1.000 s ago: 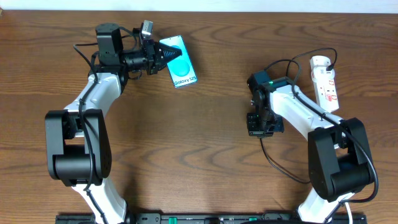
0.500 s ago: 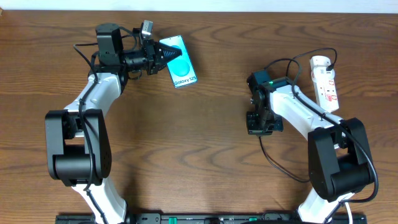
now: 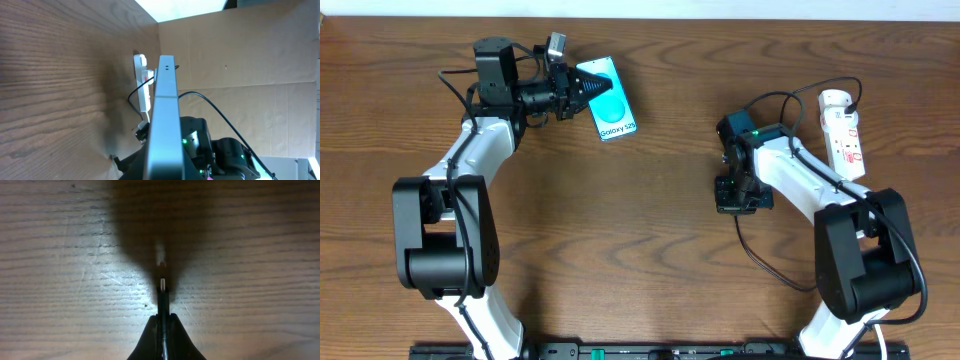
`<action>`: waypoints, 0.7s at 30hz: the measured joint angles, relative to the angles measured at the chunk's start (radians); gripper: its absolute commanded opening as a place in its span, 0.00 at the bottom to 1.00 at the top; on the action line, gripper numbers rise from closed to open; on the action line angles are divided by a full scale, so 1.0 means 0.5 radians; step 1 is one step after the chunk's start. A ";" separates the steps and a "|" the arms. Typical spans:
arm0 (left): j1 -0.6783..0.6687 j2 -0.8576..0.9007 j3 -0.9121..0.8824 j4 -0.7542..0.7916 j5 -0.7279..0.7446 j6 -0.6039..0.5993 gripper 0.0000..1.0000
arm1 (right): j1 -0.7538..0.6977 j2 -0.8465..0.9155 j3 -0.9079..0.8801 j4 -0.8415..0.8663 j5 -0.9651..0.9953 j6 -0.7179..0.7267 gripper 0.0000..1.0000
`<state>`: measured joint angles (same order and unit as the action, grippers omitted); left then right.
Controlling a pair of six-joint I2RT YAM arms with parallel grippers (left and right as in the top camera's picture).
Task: Plug charger to phone and switch on socket
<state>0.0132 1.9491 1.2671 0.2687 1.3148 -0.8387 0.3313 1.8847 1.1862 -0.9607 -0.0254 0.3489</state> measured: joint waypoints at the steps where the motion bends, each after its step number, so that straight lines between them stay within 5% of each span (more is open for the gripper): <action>1: 0.000 0.000 0.001 -0.001 0.001 0.000 0.07 | 0.000 0.012 0.000 0.002 0.000 0.000 0.01; 21: 0.000 0.000 0.000 -0.001 0.000 0.000 0.07 | 0.000 0.044 0.000 0.043 0.000 0.014 0.06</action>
<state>0.0132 1.9491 1.2671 0.2684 1.3148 -0.8387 0.3313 1.9068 1.1862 -0.9394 -0.0254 0.3561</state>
